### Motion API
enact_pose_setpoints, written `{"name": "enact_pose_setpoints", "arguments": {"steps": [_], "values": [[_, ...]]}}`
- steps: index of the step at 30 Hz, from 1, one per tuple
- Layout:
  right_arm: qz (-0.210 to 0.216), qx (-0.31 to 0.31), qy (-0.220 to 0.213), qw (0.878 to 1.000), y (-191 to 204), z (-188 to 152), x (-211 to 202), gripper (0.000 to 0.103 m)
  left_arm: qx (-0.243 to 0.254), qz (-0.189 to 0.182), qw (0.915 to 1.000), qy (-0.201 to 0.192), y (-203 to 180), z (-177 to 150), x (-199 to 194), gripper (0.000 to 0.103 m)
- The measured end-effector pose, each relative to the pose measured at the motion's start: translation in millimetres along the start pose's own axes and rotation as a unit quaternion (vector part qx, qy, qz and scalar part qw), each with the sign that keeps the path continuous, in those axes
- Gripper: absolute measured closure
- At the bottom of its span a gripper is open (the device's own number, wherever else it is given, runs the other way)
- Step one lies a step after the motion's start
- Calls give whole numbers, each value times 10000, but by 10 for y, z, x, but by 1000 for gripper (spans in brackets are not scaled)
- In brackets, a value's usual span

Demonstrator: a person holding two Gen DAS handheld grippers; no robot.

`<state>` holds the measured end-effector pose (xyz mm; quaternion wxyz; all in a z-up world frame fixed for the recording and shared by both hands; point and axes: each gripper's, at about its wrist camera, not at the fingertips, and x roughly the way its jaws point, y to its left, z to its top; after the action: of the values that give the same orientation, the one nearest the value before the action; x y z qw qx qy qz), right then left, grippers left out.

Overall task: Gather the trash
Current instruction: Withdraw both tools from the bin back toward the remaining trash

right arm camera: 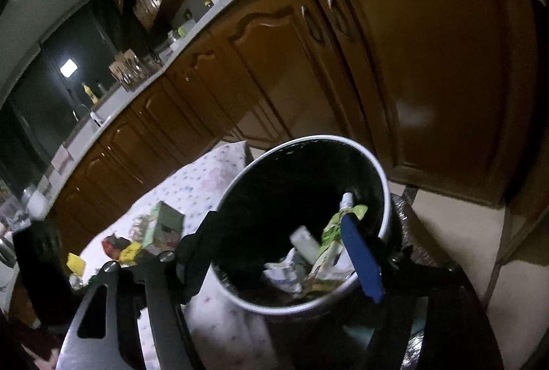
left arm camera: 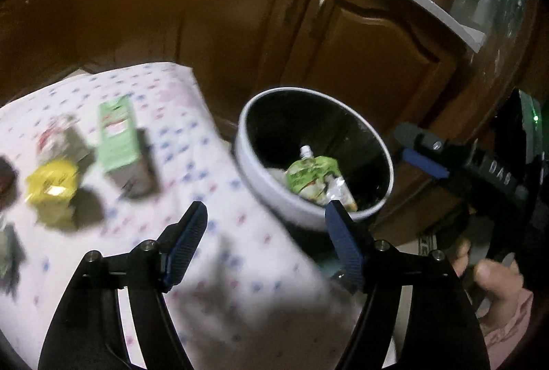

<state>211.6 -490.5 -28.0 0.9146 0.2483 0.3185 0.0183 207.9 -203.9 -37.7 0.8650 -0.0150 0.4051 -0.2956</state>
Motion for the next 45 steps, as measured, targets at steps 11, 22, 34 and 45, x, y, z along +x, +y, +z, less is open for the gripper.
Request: {"name": "enact_pose_setpoints", "arguments": {"steps": [11, 22, 34, 45], "values": [[333, -116, -66, 9994, 440, -383, -200, 19, -342, 553, 9971, -382, 523, -396, -592, 30], [623, -459, 373, 9963, 924, -684, 5, 18, -779, 984, 9907, -519, 1043, -609, -929, 30], [716, -790, 816, 9909, 1275, -742, 399, 18, -800, 1090, 9897, -475, 1241, -485, -951, 28], [861, -855, 1142, 9860, 1454, -427, 993, 19, -613, 1316, 9894, -110, 1375, -133, -510, 28]]}}
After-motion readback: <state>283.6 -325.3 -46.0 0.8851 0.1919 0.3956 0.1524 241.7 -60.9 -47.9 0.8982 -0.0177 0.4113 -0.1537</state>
